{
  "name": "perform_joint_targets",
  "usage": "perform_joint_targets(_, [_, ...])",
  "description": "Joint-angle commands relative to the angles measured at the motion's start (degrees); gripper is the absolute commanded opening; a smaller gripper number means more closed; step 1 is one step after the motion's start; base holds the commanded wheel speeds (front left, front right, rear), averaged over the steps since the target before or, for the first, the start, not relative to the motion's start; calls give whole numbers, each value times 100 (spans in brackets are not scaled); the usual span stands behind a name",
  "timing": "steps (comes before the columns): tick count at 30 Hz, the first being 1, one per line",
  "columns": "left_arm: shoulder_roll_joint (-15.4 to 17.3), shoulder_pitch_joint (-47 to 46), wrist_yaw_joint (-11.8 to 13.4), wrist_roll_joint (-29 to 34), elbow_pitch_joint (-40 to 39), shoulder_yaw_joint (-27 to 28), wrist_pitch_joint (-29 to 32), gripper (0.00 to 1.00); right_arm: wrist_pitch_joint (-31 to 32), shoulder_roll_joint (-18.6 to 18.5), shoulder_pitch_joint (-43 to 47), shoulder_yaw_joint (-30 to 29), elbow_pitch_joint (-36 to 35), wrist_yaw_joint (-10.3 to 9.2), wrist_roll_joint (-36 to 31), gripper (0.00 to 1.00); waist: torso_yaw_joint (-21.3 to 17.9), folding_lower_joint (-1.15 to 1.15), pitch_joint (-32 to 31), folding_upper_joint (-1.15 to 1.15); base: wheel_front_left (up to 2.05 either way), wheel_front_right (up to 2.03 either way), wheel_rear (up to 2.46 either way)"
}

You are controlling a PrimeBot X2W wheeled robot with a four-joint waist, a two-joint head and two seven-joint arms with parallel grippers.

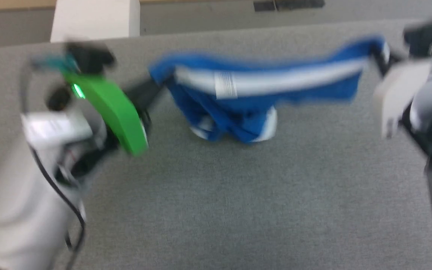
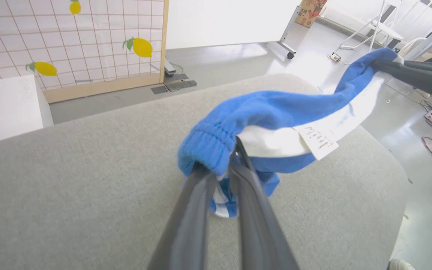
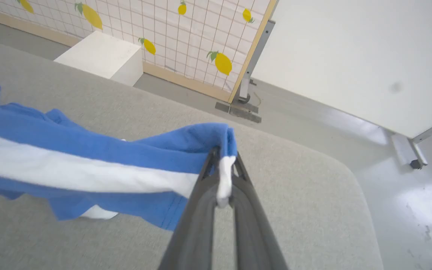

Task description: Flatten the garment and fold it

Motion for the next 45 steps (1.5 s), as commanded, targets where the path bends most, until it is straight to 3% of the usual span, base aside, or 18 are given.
perform_joint_targets(1, [38, -419, 60, -55, 119, 104, 83, 0, -29, -56, -447, 141, 180, -8, 13, 0, 60, 0, 573, 0, 0, 0, 0])
perform_joint_targets(8, [44, -2231, 299, 426, 987, 371, 78, 0, -511, -206, -2711, 618, 1319, -8, -90, 0, -4, 0, 1373, 0, 0, 0, 0])
perform_joint_targets(13, [-23, -3292, 554, 808, 1540, 649, -446, 0, -1290, -53, -3978, 613, 2050, -8, -360, 0, -59, 0, 1794, 0, 0, 0, 0])
perform_joint_targets(17, [-125, -3886, 727, 1000, 1817, 938, -1152, 0, -2064, 141, -4623, 389, 2478, -8, -682, 0, -85, 0, 1962, 0, 0, 0, 0])
perform_joint_targets(22, [-184, -4044, 618, 1020, 2057, 1088, -1758, 0, -2726, 287, -4829, 185, 2924, -8, -835, 0, -62, 0, 1994, 0, 0, 0, 0])
perform_joint_targets(27, [-82, -3525, 452, 1011, 2151, 1007, -1864, 0, -2967, 219, -4384, 357, 3131, -8, -650, 0, -15, 0, 1832, 0, 0, 0, 0])
perform_joint_targets(33, [83, -2111, 255, 837, 1960, 666, -1509, 0, -2581, -44, -3056, 844, 2954, -8, 118, 0, 103, 0, 1295, 0, 0, 0, 0])
perform_joint_targets(39, [278, -326, 293, 456, 1208, 448, -1017, 0, -1765, -471, -1094, 992, 1806, -8, 970, 0, 248, 0, 605, 0, 0, 0, 0])
perform_joint_targets(45, [444, 1406, 549, 150, 358, 200, -593, 0, -948, -599, 1091, 445, 463, -8, 1231, 0, 367, 0, 117, 0, 0, 0, 0])
